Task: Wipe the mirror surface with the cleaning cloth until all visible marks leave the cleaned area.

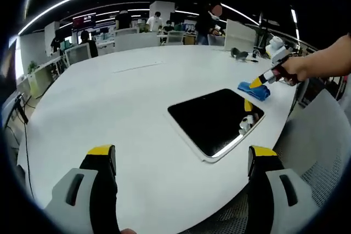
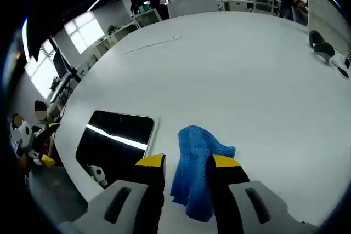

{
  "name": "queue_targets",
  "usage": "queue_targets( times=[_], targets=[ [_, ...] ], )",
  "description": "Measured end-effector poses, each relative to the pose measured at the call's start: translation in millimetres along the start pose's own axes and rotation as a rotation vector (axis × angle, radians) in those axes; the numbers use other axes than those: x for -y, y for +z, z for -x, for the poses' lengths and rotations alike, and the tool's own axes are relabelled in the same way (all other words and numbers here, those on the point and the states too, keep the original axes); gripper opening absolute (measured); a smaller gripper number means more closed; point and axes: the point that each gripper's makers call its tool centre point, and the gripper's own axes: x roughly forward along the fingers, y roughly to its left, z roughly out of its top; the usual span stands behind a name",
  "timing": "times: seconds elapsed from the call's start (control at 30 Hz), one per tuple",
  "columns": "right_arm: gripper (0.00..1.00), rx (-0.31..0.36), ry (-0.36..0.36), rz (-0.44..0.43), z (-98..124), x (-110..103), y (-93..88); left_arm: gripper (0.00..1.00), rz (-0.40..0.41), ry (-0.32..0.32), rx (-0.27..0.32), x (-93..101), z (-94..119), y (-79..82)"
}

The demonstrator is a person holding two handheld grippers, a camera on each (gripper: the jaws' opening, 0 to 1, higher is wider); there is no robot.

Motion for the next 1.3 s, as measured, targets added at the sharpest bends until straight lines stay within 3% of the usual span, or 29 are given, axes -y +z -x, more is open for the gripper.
queue_targets(
  times=[0.07, 0.1, 0.17, 0.23, 0.33, 0.43, 0.47, 0.6, 0.67, 0.87, 1.0, 1.17, 1.3],
  targets=[
    [0.45, 0.096, 0.03, 0.087, 10.6, -0.1, 10.7, 0.99, 0.008, -0.005, 0.008, 0.3, -0.5, 0.8],
    [0.52, 0.123, 0.028, 0.109, 15.2, 2.7, 13.1, 0.99, 0.011, -0.006, 0.008, 0.2, -0.5, 0.8],
    [0.7, 0.192, 0.099, 0.137, 27.1, -1.8, 13.6, 0.99, -0.007, -0.027, 0.013, 4.7, -1.1, 2.1],
    [0.83, 0.2, 0.116, 0.177, 33.4, 2.7, 7.1, 0.99, -0.004, -0.022, 0.027, 3.3, -0.5, 4.8],
    [0.91, 0.152, 0.101, 0.164, 45.1, 15.6, -15.8, 0.99, 0.009, -0.021, 0.022, 3.0, -0.7, 3.6],
    [0.94, 0.142, 0.088, 0.112, 56.3, 24.2, -32.3, 0.99, 0.029, -0.021, 0.031, 3.1, 0.3, 5.5],
    [0.95, 0.144, 0.085, 0.112, 60.1, 25.1, -36.4, 0.99, 0.073, -0.012, 0.045, 0.9, 1.4, 6.9],
    [0.96, 0.126, 0.066, 0.185, 70.7, 28.0, -55.1, 0.99, 0.091, 0.018, 0.054, -6.8, 3.3, 7.0],
    [0.96, 0.137, 0.044, 0.242, 75.9, 31.0, -56.4, 0.99, 0.101, 0.022, 0.065, -7.0, 4.2, 9.2],
    [0.98, 0.16, 0.026, 0.203, 84.8, 41.4, -62.4, 0.99, 0.107, 0.045, 0.071, -11.7, 6.6, 10.0],
    [0.98, 0.148, 0.03, 0.21, 85.8, 42.6, -64.0, 0.99, 0.117, 0.036, 0.102, -12.8, 14.2, 21.1],
    [0.98, 0.127, 0.029, 0.193, 82.9, 45.5, -66.4, 0.99, 0.141, 0.054, 0.128, -34.1, 30.2, 30.8],
    [0.98, 0.076, 0.005, 0.219, 74.7, 47.3, -76.3, 0.99, 0.078, 0.081, 0.114, -46.4, 34.3, 28.7]
  ],
)
